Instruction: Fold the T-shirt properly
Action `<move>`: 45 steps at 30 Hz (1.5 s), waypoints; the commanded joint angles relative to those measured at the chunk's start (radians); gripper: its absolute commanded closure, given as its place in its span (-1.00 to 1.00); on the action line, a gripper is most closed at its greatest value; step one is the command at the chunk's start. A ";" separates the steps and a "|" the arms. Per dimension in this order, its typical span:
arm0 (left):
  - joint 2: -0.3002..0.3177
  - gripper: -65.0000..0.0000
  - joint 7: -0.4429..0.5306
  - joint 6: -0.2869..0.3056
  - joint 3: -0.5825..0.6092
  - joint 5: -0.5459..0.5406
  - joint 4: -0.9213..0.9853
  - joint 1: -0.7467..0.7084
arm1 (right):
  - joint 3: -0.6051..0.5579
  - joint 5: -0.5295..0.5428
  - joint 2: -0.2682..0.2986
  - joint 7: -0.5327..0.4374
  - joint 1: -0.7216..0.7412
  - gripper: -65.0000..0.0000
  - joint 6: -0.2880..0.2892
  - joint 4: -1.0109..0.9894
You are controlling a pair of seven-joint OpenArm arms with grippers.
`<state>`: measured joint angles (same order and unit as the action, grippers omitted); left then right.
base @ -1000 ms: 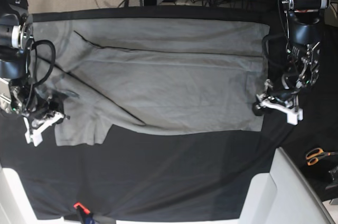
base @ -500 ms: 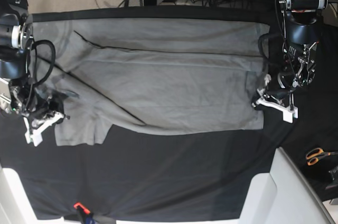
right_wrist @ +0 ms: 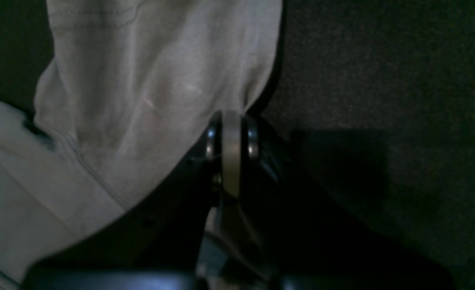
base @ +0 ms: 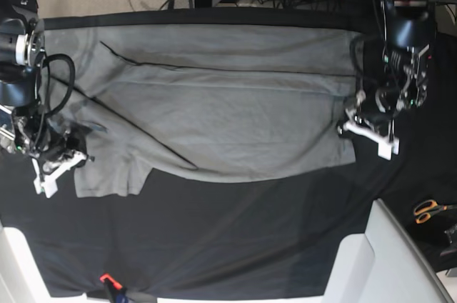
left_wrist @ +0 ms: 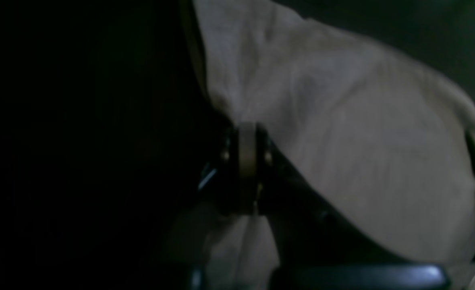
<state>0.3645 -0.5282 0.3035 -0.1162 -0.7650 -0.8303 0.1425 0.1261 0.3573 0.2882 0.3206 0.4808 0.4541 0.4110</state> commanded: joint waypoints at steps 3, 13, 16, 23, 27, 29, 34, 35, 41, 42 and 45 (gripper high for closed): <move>0.023 1.00 -0.037 -0.057 0.000 0.026 -0.056 -0.044 | -0.001 -0.001 0.013 -0.002 0.019 0.98 0.004 0.010; 0.029 1.00 -0.088 -0.157 0.000 0.029 -0.223 -0.139 | -0.001 -0.001 0.013 -0.002 0.019 0.98 0.004 0.010; 0.029 1.00 -0.100 -0.157 0.000 0.029 -0.229 -0.134 | -0.001 -0.001 0.013 -0.002 0.019 0.98 0.004 0.010; 0.029 0.02 -0.103 -0.158 0.000 0.031 -0.255 -0.133 | -0.001 -0.001 0.013 -0.002 0.019 0.98 0.004 0.010; 0.047 -0.01 -0.103 -0.160 -0.076 0.026 -0.307 -0.169 | -0.003 -0.001 0.013 -0.002 0.019 0.98 0.004 0.010; 0.047 -0.01 -0.105 -0.160 -0.144 0.026 -0.327 -0.179 | -0.003 -0.001 0.013 -0.002 0.019 0.98 0.004 0.010; 0.055 -0.01 -0.105 -0.160 -0.205 0.032 -0.340 -0.152 | -0.003 -0.001 0.013 -0.002 0.019 0.98 0.004 0.010; 0.055 -0.01 -0.105 -0.160 -0.201 0.032 -0.338 -0.133 | -0.003 -0.001 0.013 -0.002 0.019 0.98 0.004 0.010; 0.049 -0.01 -0.105 -0.160 -0.198 0.034 -0.183 -0.019 | -0.003 -0.001 0.012 -0.002 0.020 0.98 0.002 0.010; 0.049 -0.01 -0.102 -0.160 -0.198 0.042 -0.146 -0.001 | -0.003 -0.001 0.012 -0.002 0.020 0.98 0.002 0.010; 0.047 -0.01 -0.097 -0.158 -0.147 0.109 -0.074 0.056 | -0.003 -0.001 0.013 -0.002 0.020 0.98 0.002 0.010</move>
<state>0.3965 -0.6434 0.1341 -0.2596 -0.6380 -0.8841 0.1684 0.1261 0.3588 0.2878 0.3161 0.4786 0.4541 0.4110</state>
